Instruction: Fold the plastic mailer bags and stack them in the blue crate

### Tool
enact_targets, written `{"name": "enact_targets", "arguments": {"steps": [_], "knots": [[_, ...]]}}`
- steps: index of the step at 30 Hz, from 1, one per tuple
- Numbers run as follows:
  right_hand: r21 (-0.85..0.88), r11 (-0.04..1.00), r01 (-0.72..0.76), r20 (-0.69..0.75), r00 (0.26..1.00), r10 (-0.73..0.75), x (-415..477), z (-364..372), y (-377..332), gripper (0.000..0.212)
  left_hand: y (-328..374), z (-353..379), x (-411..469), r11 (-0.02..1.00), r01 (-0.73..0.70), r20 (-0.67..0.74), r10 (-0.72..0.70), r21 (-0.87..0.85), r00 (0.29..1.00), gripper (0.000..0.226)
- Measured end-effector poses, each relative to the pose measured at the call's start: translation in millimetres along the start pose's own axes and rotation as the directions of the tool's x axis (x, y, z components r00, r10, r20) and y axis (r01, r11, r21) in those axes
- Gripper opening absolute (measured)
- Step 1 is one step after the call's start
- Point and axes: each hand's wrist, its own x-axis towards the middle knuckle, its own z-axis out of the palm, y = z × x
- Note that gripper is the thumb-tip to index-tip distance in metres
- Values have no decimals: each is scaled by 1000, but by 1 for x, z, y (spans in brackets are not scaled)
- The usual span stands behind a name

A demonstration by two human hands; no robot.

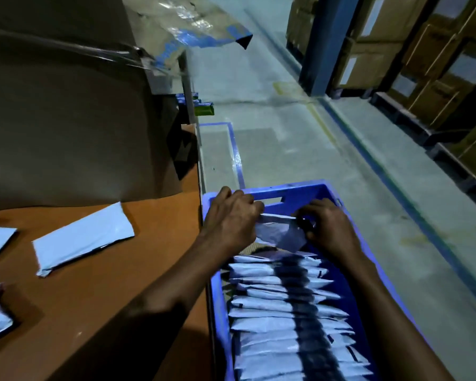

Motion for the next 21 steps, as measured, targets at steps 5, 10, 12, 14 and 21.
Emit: {"name": "enact_targets", "arguments": {"steps": [5,10,12,14,21], "knots": [[14,998,-57,-58,997,58,-5,26,28,29,13,29,17,992,101,120,-110,79,987,16],[-12,999,-47,17,999,47,-8,49,40,34,21,60,23,950,270,384,-311,159,869,18],[-33,998,-53,96,994,55,-11,60,43,31,24,75,21,933,314,445,-359,173,821,18],[-33,998,-50,170,984,55,-13,70,48,26,23,89,15,917,357,504,-395,174,768,24],[-6,994,-109,442,891,101,-12,71,54,28,16,131,8,906,424,690,-303,-6,657,50]]}}
